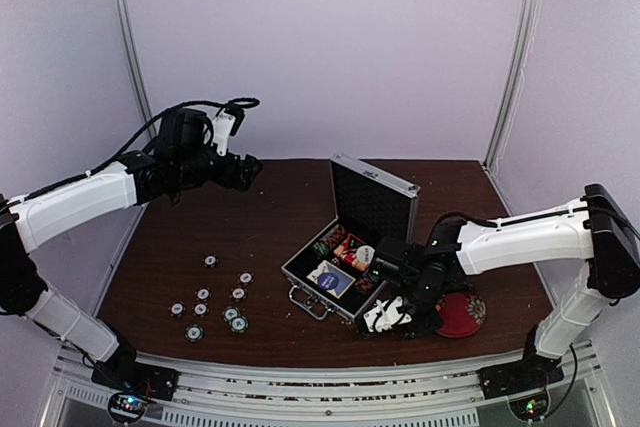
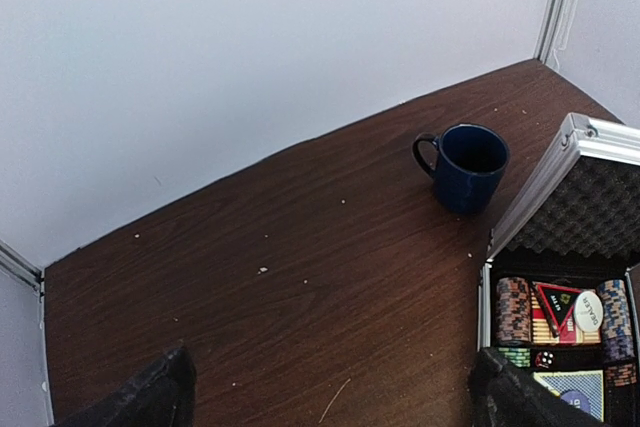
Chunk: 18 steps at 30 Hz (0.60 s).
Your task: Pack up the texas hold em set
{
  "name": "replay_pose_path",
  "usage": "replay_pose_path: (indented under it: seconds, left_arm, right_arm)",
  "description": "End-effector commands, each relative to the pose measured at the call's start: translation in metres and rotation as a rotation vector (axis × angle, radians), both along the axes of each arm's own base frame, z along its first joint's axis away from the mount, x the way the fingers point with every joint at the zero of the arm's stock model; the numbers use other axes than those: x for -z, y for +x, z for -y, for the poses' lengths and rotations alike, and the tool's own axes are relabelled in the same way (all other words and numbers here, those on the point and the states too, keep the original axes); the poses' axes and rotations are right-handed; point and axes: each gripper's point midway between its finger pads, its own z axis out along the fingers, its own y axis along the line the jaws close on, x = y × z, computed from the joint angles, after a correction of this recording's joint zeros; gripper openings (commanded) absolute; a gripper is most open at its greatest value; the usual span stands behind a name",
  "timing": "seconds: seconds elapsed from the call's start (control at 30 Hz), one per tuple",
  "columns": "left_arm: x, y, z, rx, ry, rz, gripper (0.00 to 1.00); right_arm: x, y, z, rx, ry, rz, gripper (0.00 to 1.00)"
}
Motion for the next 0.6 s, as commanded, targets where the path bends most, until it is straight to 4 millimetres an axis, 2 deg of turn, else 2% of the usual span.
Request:
replay_pose_path:
  seconds: [0.0,0.37,0.57]
  left_arm:
    - [-0.008,0.004,0.002,0.014,-0.012,0.025,0.97]
    - [-0.003,0.004,0.006,0.032,-0.009,0.012,0.97]
    - [-0.001,0.004,0.007,0.037,-0.007,0.006,0.97]
  right_arm:
    - [0.009,0.008,0.003,-0.014,-0.027,0.059,0.33]
    - [0.018,0.008,0.012,-0.027,-0.064,0.071,0.32]
    - [0.023,0.006,0.012,-0.025,-0.07,0.065,0.28]
